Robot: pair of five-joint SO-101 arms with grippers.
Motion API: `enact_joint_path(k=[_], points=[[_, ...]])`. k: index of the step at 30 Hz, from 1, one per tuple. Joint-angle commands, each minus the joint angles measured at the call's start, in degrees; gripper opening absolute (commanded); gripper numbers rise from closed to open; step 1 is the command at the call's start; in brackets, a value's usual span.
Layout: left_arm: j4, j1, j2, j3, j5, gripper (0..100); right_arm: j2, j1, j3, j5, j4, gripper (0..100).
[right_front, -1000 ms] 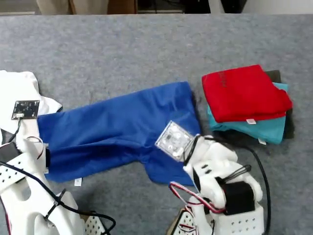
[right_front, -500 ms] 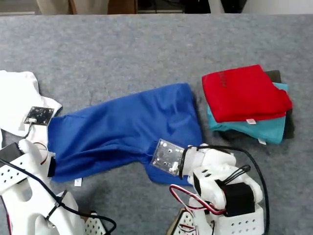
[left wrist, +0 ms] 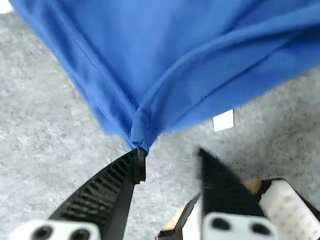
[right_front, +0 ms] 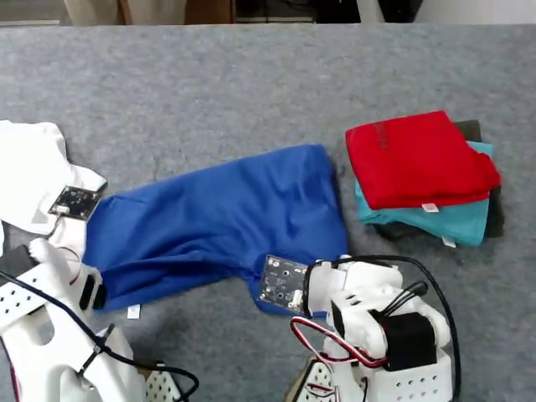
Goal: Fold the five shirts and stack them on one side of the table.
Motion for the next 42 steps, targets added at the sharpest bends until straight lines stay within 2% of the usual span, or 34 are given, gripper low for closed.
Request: enact_joint_path(k=[1, 3, 6, 8, 9, 10, 12, 15, 18, 25, 30, 34, 37, 42], points=[[0.97, -2.90, -0.48, -8.53, -1.23, 23, 0.31, 0.92, -5.49, -4.48, -3.34, 24.7], [0.88, -3.96, -0.75, -13.80, 0.53, 20, 0.48, 0.66, -8.40, -5.01, -4.57, 26.1], [0.44, -3.69, -0.22, -22.51, 10.02, 9, 1.63, 0.57, -8.48, -5.10, -9.14, 23.9], [-0.09, 0.79, 0.48, -24.97, 14.95, 3, 5.14, 0.57, -5.85, -6.86, -12.92, 12.0], [-0.09, 3.34, 1.19, -25.23, 16.70, 2, 7.87, 0.57, -4.44, -8.53, -15.56, 3.4], [-0.18, 5.89, 2.15, -25.14, 19.34, 2, 11.30, 0.31, -3.12, -9.93, -18.81, 0.0], [-0.97, 10.99, 5.41, -25.05, 26.64, 2, 18.77, -0.57, -2.07, -13.27, -24.09, 4.7], [-5.89, 15.38, 13.05, -25.05, 35.96, 2, 30.37, -3.21, -4.09, -18.81, -30.33, 0.9], [-9.76, 17.14, 21.41, -25.05, 40.79, 2, 39.78, -8.13, -8.22, -21.98, -30.95, 0.3], [-10.46, 16.79, 31.78, -24.70, 40.88, 2, 50.24, -21.76, -8.57, -23.56, -30.95, 0.2], [-10.64, 14.42, 31.96, -24.79, 41.14, 2, 53.41, -23.34, -4.70, -22.77, -29.80, 0.2], [-10.64, 11.60, 32.31, -24.79, 40.53, 2, 53.41, -27.65, -3.12, -12.75, -19.60, 0.2], [-10.64, 10.02, 32.04, -24.79, 37.63, 2, 53.23, -32.13, -3.65, -10.55, -12.04, 0.2], [-10.64, 7.12, 32.04, -24.79, 37.19, 2, 45.76, -38.02, -8.13, -7.65, -2.20, 0.2]])
